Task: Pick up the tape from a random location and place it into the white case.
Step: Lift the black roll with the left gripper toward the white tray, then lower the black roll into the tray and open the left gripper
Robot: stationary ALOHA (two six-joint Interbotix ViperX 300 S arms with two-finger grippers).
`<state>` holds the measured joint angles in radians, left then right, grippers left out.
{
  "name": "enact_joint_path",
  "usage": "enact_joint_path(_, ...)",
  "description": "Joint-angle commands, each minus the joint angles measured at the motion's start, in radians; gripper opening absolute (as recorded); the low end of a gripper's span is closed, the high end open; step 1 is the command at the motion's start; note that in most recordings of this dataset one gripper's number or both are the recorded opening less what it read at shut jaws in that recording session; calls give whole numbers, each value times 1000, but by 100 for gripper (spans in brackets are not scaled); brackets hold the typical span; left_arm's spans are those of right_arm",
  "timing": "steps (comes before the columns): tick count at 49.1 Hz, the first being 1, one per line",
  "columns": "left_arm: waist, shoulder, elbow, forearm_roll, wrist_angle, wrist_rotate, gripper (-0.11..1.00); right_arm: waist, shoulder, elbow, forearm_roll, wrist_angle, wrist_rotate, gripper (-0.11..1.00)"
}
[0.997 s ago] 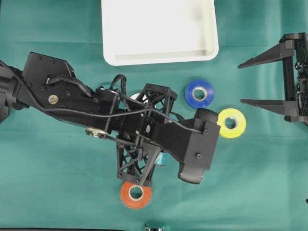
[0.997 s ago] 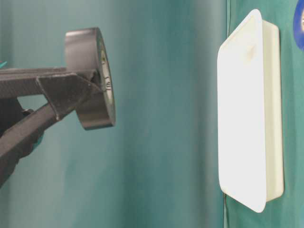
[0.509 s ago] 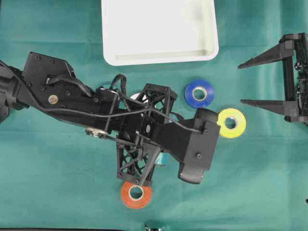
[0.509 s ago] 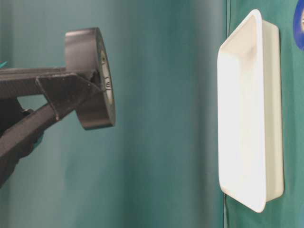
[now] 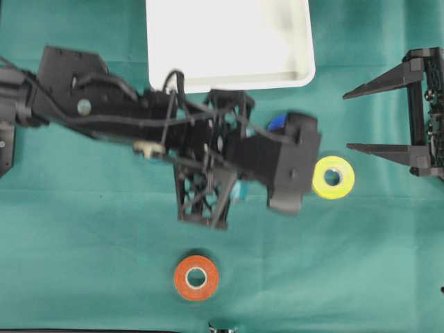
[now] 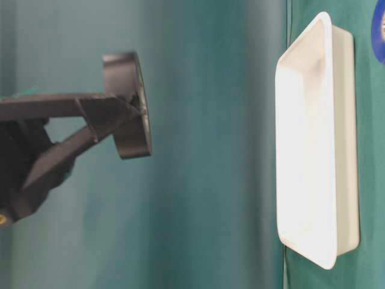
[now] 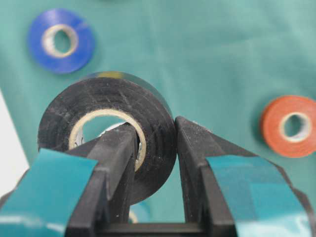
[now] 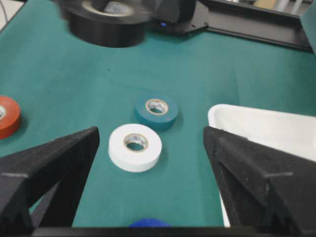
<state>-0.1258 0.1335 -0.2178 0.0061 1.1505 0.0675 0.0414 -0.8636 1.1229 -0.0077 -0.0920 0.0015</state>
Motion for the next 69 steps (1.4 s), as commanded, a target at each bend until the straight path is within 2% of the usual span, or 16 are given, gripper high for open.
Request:
enact_joint_path(1,46,-55,3,3,-2,11,19,3,2,-28,0,-3,2,92)
enact_joint_path(16,189,-87,57,3,-3,43,19,3,2,-29,0,-3,2,92)
enact_joint_path(38,345,-101,74,3,-3,109,19,3,2,-29,0,11,2,92)
enact_joint_path(51,390,-101,74,3,-2,121,19,3,2,-29,0,20,2,92)
enact_joint_path(69,391,-101,77,3,-3,124,19,3,2,-35,0,26,2,92)
